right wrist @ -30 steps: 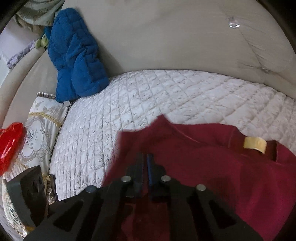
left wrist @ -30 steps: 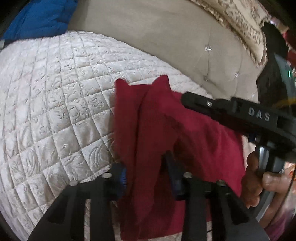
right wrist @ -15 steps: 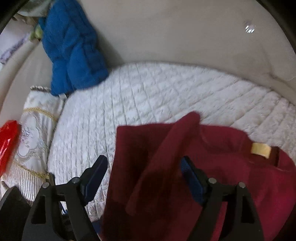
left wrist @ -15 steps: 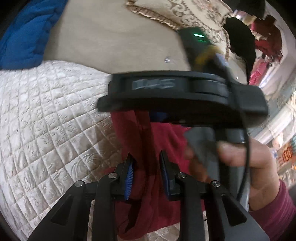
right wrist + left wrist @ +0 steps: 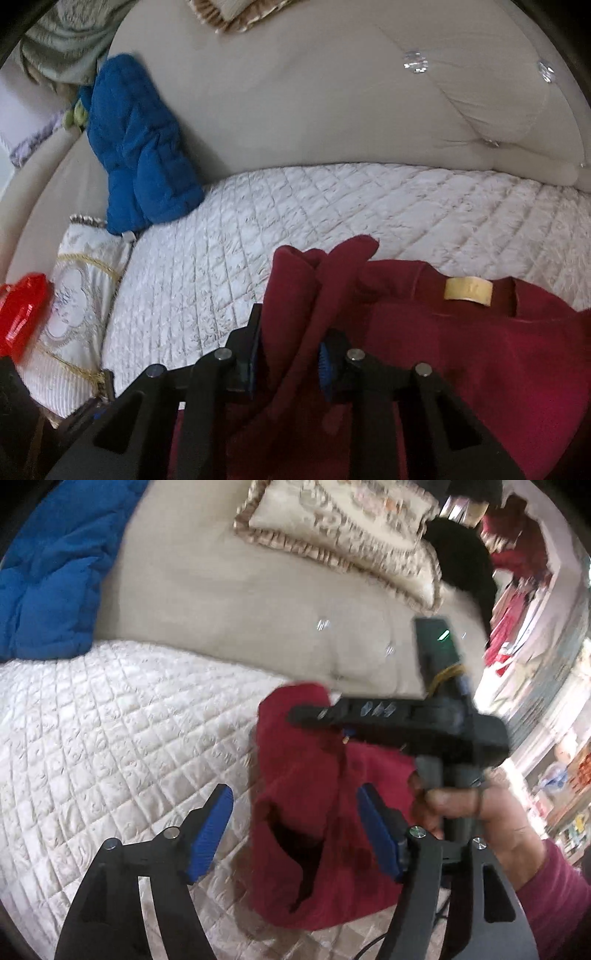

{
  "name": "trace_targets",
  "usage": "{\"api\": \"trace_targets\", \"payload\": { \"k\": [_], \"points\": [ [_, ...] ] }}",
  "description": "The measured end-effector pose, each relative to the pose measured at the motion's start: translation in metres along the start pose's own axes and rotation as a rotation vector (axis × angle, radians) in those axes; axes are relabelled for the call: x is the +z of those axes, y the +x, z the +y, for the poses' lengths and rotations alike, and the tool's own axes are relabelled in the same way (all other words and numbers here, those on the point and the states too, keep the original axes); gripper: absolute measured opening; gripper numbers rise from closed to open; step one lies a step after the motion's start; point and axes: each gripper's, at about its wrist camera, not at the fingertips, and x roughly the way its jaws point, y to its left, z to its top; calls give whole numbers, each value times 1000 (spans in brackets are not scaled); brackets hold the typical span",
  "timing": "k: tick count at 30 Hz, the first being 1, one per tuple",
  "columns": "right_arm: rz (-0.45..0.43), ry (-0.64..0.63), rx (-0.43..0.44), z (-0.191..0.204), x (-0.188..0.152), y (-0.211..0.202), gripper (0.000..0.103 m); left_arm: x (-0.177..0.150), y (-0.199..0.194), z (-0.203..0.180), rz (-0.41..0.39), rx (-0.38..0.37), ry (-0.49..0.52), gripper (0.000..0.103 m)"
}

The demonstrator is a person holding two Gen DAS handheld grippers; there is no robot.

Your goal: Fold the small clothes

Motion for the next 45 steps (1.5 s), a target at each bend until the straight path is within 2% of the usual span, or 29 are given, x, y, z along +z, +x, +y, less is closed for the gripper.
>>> {"api": "trace_targets", "payload": {
  "k": [3,6,7,9,12,16,20,26,30,34,35,36,37,38,40,42,45],
  "points": [
    [-6,3,0,-3,0,-5,24,-4,15,-8,50,39,38,49],
    [-12,-2,1,-3,-2,-10,23,-14,14,-24,55,13,114,45],
    [-15,-2,2,-3,-2,-12,22,-16,12,-30,39,1,140,42],
    [-31,2,5,-6,-4,-21,21,-20,9,-37,32,1,171,19],
    [-48,6,7,-16,-5,-41,20,-19,10,-47,45,-44,158,10],
    [-73,-21,-24,-29,-6,-74,19,-13,7,-77,34,-99,174,6],
    [-101,-29,-64,-52,-7,-112,19,-12,23,-117,57,-150,204,4],
    [-122,11,-156,-111,-21,-158,17,-23,60,-179,100,-216,249,0],
    [-140,98,-201,-160,-36,-168,17,-38,96,-214,152,-240,278,0],
    [-120,186,-242,-197,-49,-153,19,-46,117,-233,211,-236,283,0],
    [-109,202,-243,-203,-53,-150,20,-45,117,-233,235,-219,284,2],
    [-106,218,-252,-207,-56,-150,33,-43,112,-232,244,-206,286,5],
    [-114,230,-265,-208,-60,-157,41,-40,103,-228,236,-197,291,7],
    [-126,235,-258,-208,-63,-164,42,-37,95,-226,218,-195,297,12],
    [-174,253,-203,-204,-74,-189,50,-30,69,-212,161,-181,308,17],
    [-212,256,-166,-194,-84,-206,61,-22,49,-189,95,-125,293,28],
    [-217,170,-119,-160,-100,-217,64,-20,42,-162,44,-30,250,28]
  ]
}}
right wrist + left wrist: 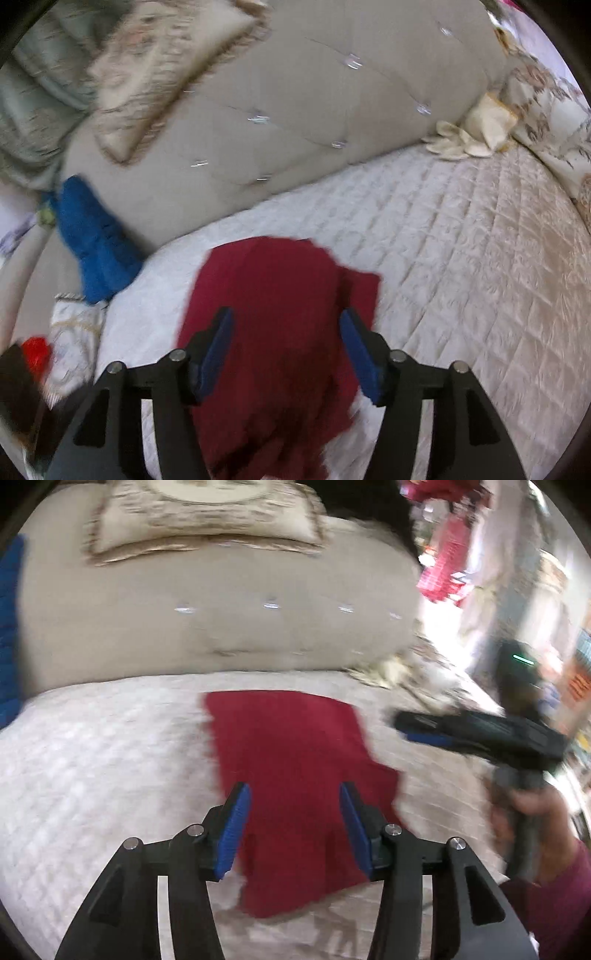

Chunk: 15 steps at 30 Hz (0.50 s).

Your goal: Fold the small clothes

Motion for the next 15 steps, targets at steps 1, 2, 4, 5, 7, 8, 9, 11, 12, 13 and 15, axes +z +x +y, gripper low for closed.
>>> {"api": "trace_targets", "payload": {
  "k": [1,2,4,5,7,8,9,11,12,13,15],
  "points": [
    [8,-36,7,9,-5,-1,64,0,4,9,9,25,-23,28],
    [21,-89,9,21,-14,1,64,-3,9,18,21,39,-52,28],
    [77,-196,-17,39,-31,12,60,-10,15,23,36,36,-83,28],
    [91,-237,-48,45,-39,15,57,-16,23,26,50,40,-80,28],
    [126,-298,-189,43,-57,30,34,-28,42,24,89,53,-56,28],
    [162,-276,-214,33,-64,39,29,-34,51,25,111,53,-46,28],
    [189,-225,-199,19,-73,46,28,-39,57,24,127,49,-41,28],
    [169,-215,-186,11,-85,44,25,-45,61,20,131,52,-33,28],
    [170,-243,-199,15,-87,40,25,-46,59,18,124,59,-21,28],
    [176,-255,-205,18,-86,37,25,-45,59,16,117,67,-8,28],
    [175,-243,-196,22,-77,27,30,-43,57,15,103,78,3,28]
  ]
}}
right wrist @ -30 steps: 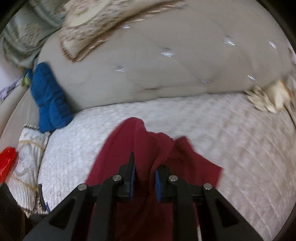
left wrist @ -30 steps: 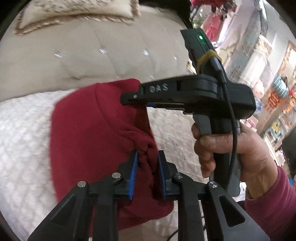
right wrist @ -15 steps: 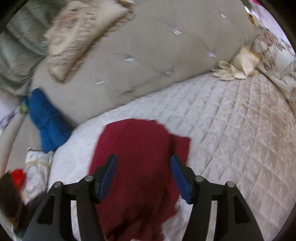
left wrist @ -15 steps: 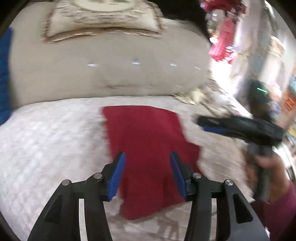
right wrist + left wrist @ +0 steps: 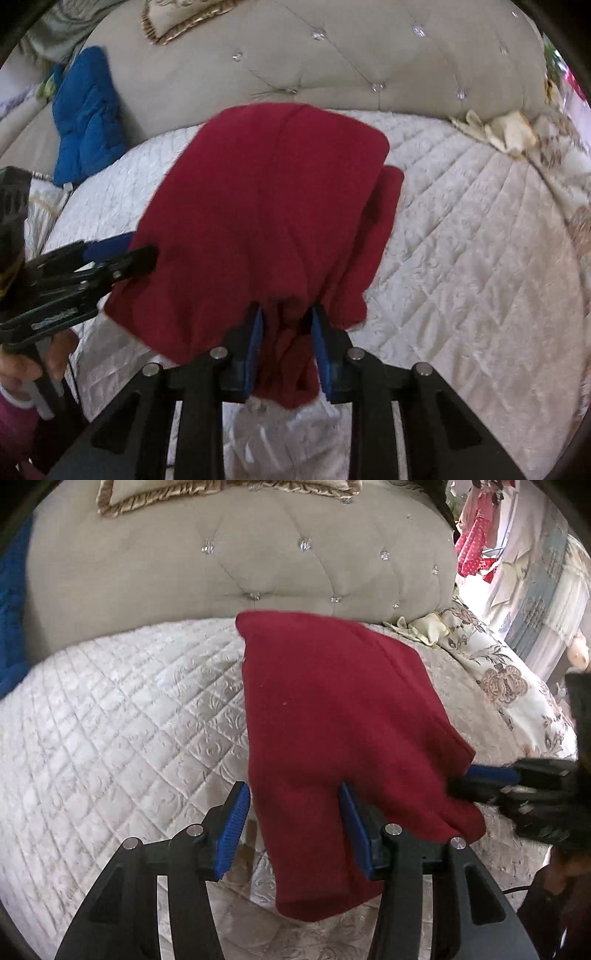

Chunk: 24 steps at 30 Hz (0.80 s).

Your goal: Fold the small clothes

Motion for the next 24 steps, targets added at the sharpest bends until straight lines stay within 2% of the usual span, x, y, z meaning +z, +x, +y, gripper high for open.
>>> {"api": "trace_targets", "payload": {
  "k": [2,3,4,6,9,11,12,13,14,15,16,18,21,24],
  "points": [
    [-48,55,20,-8,13,-13,47,1,1,-1,-2,-6,-5,28],
    [-84,90,26,-13,20,-17,61,2,-1,0,0,-7,-8,28],
    [-117,131,26,-18,28,-19,69,1,0,0,1,-7,-9,28],
    [-135,196,38,-27,42,-10,71,1,1,1,-1,-4,-7,28],
    [-95,259,58,-35,59,23,71,1,2,0,-7,6,6,28],
    [-53,280,64,-36,66,45,67,1,2,-2,-9,14,15,28],
    [-53,285,69,-36,69,50,56,1,2,-3,-11,17,18,28],
    [-82,268,36,-34,69,47,38,2,2,-3,-13,18,20,28],
    [-100,239,10,-33,68,44,28,2,2,-3,-12,13,19,28],
    [-121,197,-39,-27,66,37,12,2,2,-2,-10,13,17,28],
    [-152,145,-94,-22,65,28,9,2,2,-2,-7,0,13,29],
    [-158,136,-106,-26,62,24,9,2,3,-3,-3,-6,14,29],
    [-107,161,-133,-36,52,43,9,1,6,-8,-3,2,38,30],
    [-131,174,-141,-37,48,37,11,0,5,-9,-6,13,45,30]
  ]
}}
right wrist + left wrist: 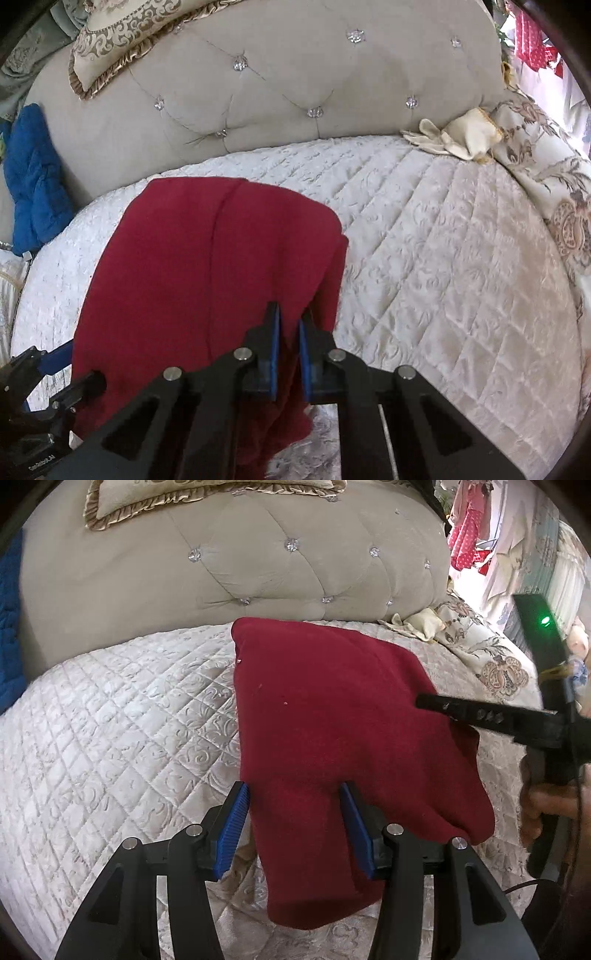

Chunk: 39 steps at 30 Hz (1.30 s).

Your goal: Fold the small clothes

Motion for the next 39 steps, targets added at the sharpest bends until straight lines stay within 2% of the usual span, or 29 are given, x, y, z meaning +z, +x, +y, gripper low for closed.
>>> {"api": "trace_targets", "payload": {
  "k": [1,3,5,8,11,17,22,26,29,32,33,35,36,39],
  "points": [
    [-9,13,-5,0,1,-8,17,0,0,0,1,1,0,30],
    [-32,29,-6,-1,3,-24,19,0,0,2,4,-1,-8,30],
    [-70,23,26,2,4,-46,24,1,0,3,7,-3,-13,30],
    [-92,-17,93,16,3,-61,37,1,0,1,5,1,-9,30],
    [-50,-59,153,31,-2,-55,38,0,0,1,5,0,-10,30],
    [35,-92,65,32,-24,-25,37,1,1,1,8,-2,-11,31],
    [40,-110,37,25,-37,-21,37,0,3,1,18,-8,-14,33],
    [51,-106,34,23,-40,-26,39,0,3,6,30,-35,-54,34],
    [32,-65,80,20,-39,-40,40,1,1,9,30,-49,-77,34],
    [-6,-96,118,27,-43,-57,42,2,1,10,30,-60,-90,34],
    [7,-117,107,30,-45,-55,48,2,1,11,30,-64,-95,34],
    [87,-161,48,33,-54,-37,49,3,1,11,29,-78,-107,34],
    [115,-134,65,27,-60,-28,49,3,1,12,32,-88,-114,34],
    [95,1,177,5,-60,-33,49,5,0,16,35,-120,-138,35]
  ]
}}
